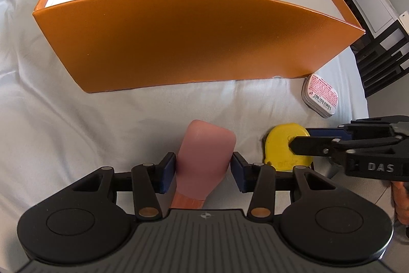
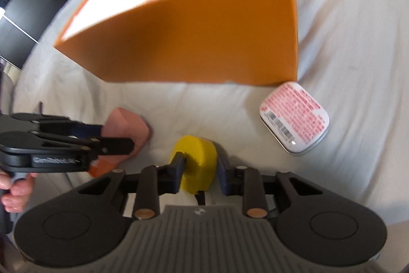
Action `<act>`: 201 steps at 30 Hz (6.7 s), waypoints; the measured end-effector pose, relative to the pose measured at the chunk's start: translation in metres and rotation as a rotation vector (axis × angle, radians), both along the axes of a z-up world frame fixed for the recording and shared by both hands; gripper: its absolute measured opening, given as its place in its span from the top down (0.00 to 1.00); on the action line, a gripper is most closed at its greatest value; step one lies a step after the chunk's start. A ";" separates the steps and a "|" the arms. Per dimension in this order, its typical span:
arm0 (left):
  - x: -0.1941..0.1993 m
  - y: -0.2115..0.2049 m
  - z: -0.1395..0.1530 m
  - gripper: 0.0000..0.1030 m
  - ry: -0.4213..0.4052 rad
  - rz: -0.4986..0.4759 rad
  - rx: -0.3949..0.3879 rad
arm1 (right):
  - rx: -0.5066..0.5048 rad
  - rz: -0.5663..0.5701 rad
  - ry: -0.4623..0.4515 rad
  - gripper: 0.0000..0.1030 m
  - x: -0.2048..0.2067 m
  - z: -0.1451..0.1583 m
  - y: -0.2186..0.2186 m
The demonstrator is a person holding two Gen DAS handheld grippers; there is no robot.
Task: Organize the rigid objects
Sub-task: 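Grasp the pink silicone cup with the left tool while the right tool grasps the yellow tape measure, then carry the pink cup and tape measure into the orange box and open both tools, then grasp the small cream jar beside the box with the right tool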
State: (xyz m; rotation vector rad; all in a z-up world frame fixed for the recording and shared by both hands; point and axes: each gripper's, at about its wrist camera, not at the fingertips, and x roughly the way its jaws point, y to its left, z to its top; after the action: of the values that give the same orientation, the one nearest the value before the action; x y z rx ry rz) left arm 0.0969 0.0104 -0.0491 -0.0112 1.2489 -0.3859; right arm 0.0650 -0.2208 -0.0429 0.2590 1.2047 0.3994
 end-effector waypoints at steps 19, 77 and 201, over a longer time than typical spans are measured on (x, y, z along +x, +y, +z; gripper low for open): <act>0.000 -0.011 -0.003 0.49 0.006 -0.043 0.046 | 0.017 0.197 -0.052 0.76 -0.012 0.001 0.046; 0.013 -0.002 0.138 0.51 -0.271 0.057 -0.288 | -0.172 -0.079 -0.422 0.80 -0.010 0.152 0.013; 0.015 -0.107 0.025 0.43 -0.081 -0.385 0.041 | -0.394 -0.076 0.093 0.42 0.009 0.045 -0.036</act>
State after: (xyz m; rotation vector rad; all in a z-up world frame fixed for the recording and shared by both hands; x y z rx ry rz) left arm 0.1121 -0.0965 -0.0242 0.2807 1.1774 -0.6864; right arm 0.0738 -0.2567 0.0020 -0.0179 1.3323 0.0795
